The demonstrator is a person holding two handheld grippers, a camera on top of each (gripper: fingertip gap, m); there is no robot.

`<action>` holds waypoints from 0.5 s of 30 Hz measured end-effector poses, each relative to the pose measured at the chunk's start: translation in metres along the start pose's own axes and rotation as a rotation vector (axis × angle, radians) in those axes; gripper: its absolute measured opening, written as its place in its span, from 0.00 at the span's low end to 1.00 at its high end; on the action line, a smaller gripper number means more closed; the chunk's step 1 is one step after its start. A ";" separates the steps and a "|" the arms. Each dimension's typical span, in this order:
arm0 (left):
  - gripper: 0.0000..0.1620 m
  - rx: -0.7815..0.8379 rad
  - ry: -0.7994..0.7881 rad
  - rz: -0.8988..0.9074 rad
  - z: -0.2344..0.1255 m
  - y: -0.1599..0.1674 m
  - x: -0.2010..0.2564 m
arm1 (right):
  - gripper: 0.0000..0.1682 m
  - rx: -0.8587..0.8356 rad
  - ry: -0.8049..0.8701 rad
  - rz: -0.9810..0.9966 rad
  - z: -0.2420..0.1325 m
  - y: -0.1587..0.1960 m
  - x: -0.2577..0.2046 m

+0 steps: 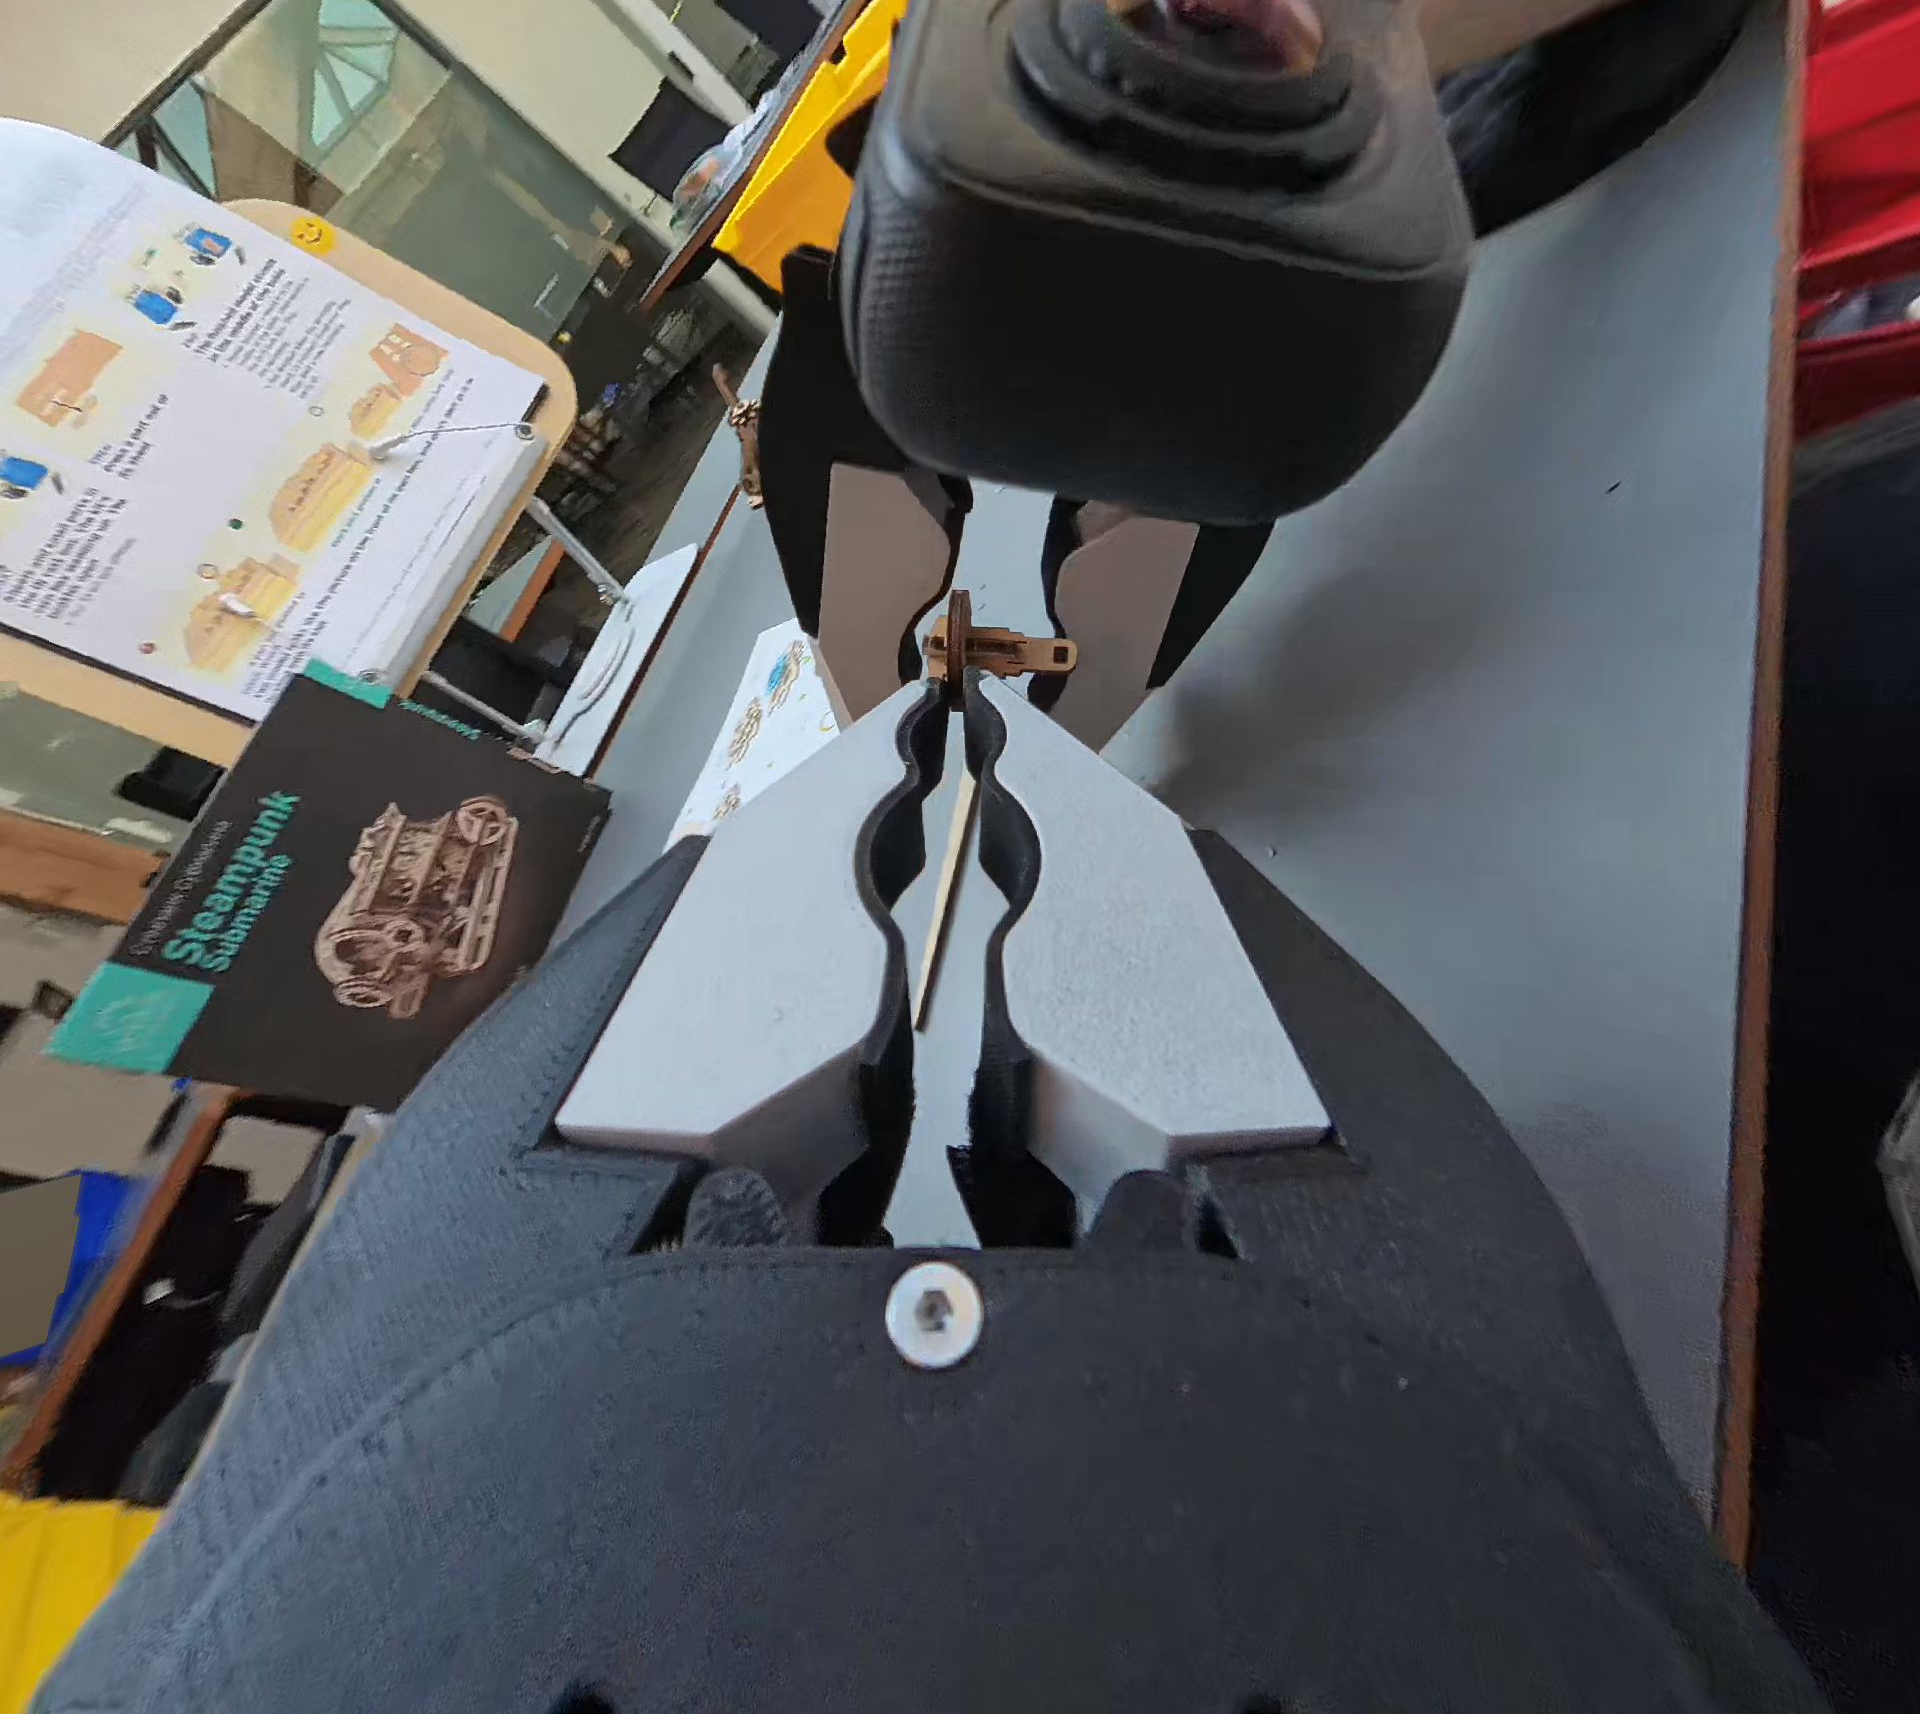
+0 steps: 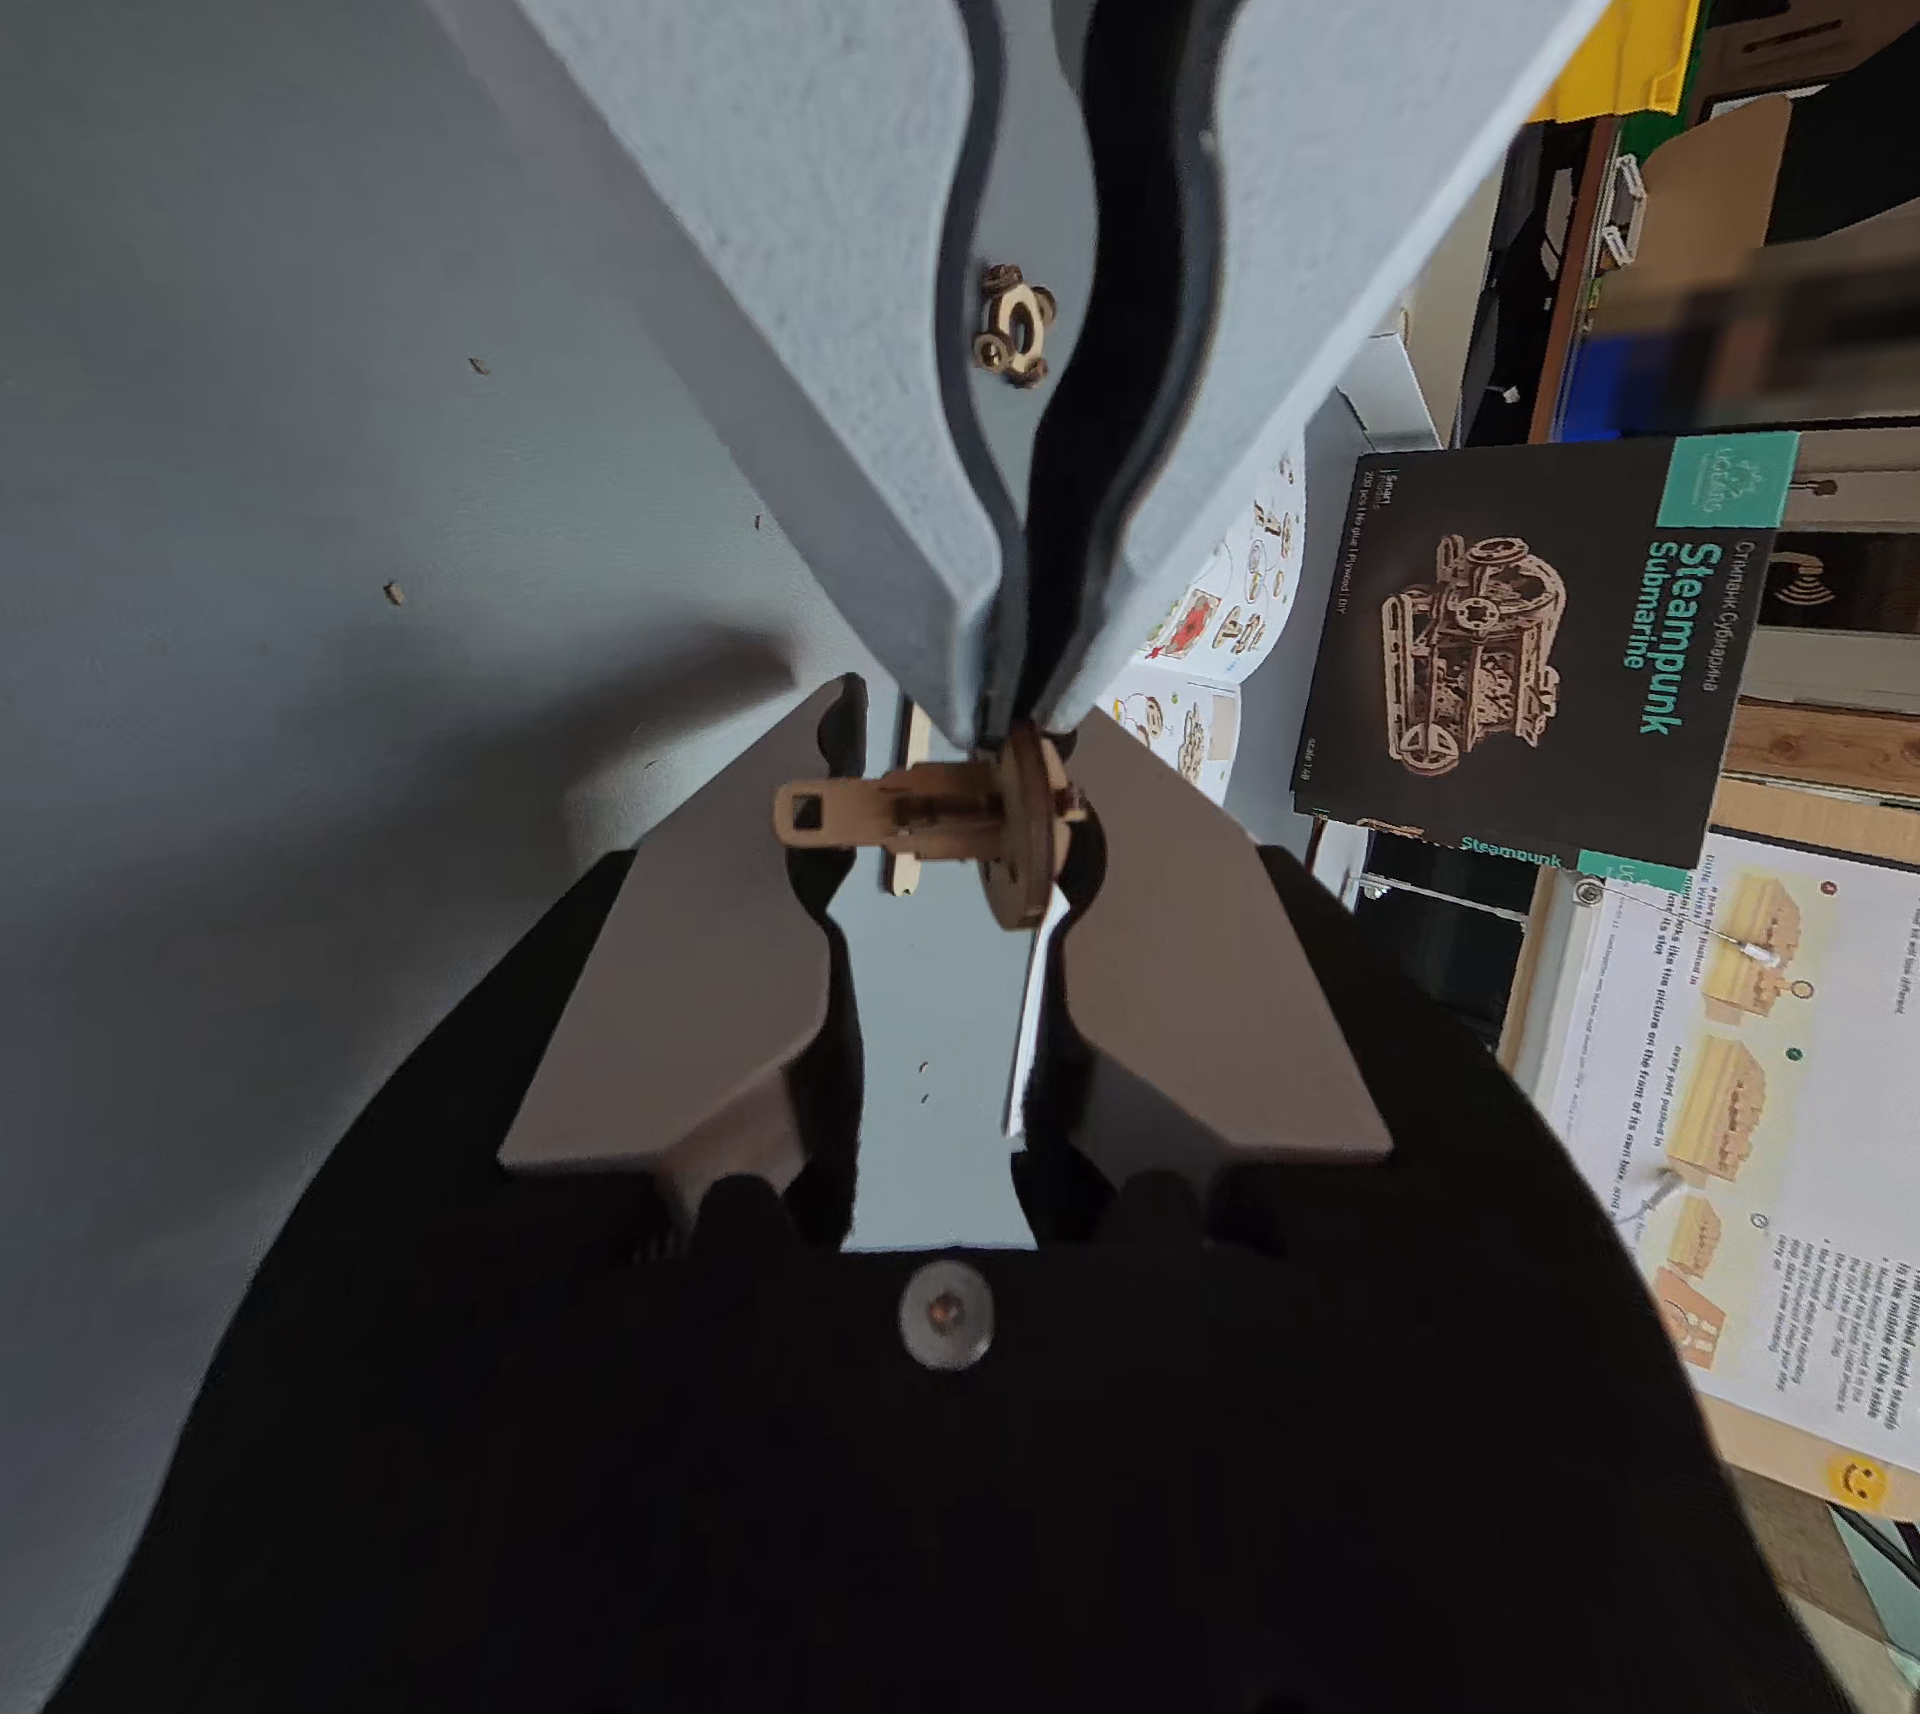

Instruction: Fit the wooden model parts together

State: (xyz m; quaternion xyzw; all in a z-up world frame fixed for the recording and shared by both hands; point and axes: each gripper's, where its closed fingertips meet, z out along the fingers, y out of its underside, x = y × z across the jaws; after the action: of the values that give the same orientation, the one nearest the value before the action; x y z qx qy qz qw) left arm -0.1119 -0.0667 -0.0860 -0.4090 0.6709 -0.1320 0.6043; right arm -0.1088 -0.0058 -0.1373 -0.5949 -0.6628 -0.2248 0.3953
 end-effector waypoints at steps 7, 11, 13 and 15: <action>0.00 -0.200 -0.057 0.275 0.009 0.008 0.003 | 0.15 -0.056 0.137 -0.094 -0.003 0.000 0.015; 0.00 -0.197 -0.072 0.281 0.009 0.003 0.000 | 0.03 -0.053 0.145 -0.111 -0.003 -0.001 0.014; 0.00 -0.198 -0.080 0.291 0.008 0.002 0.000 | 0.02 -0.037 0.132 -0.092 -0.004 -0.002 0.014; 0.00 -0.181 -0.092 0.300 0.006 -0.001 -0.001 | 0.02 -0.005 0.127 -0.080 -0.007 -0.005 0.015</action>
State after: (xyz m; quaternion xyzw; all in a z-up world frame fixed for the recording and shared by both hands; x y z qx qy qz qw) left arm -0.1063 -0.0643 -0.0861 -0.3626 0.7051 0.0393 0.6081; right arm -0.1119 -0.0029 -0.1207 -0.5534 -0.6590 -0.2794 0.4260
